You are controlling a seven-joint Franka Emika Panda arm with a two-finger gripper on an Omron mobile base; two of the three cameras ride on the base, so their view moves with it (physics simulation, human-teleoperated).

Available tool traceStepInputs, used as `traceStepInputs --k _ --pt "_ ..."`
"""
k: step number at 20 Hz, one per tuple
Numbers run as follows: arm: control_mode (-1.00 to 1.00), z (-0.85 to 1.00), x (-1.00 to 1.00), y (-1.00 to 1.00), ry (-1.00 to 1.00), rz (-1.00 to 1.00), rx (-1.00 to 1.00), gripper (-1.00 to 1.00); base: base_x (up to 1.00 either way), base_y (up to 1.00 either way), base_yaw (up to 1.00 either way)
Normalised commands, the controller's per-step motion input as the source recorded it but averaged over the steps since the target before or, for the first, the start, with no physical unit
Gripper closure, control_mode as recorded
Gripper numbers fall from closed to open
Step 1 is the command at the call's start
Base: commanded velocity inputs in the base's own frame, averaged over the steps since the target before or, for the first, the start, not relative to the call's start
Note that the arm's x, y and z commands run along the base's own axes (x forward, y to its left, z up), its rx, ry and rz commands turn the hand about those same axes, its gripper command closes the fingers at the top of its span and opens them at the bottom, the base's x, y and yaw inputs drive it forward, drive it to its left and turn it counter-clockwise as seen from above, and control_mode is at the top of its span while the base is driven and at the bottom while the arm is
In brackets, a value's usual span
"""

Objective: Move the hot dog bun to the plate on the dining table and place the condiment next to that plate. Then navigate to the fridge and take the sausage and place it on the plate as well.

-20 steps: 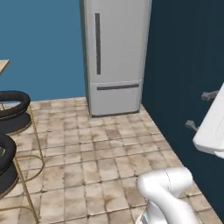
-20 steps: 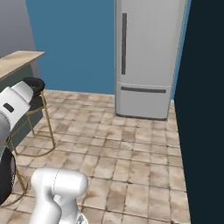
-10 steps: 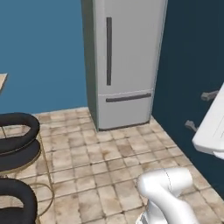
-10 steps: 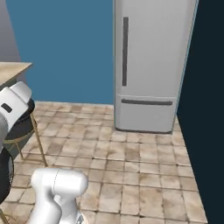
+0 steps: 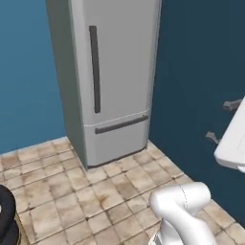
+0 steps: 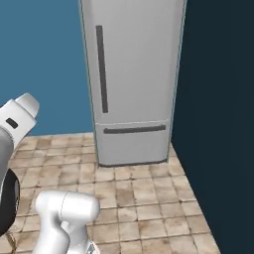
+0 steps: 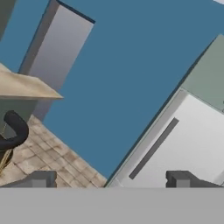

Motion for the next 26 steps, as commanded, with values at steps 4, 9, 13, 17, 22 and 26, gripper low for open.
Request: traceStepInputs --k 4,9,13,17,22,26 --pt "1.0 0.0 0.0 0.0 0.0 0.0 0.0 -1.0 0.71 0.52 -0.39" --pt "1.0 0.0 0.0 0.0 0.0 0.0 0.0 -1.0 0.29 0.53 -0.26" --pt "1.0 0.0 0.0 0.0 0.0 0.0 0.0 -1.0 -0.07 0.44 -0.21" --pt "1.0 0.0 0.0 0.0 0.0 0.0 0.0 -1.0 0.0 0.53 -0.14" --pt "1.0 0.0 0.0 0.0 0.0 0.0 0.0 -1.0 0.95 0.37 0.04" --pt "1.0 0.0 0.0 0.0 0.0 0.0 0.0 -1.0 0.66 0.04 0.09"
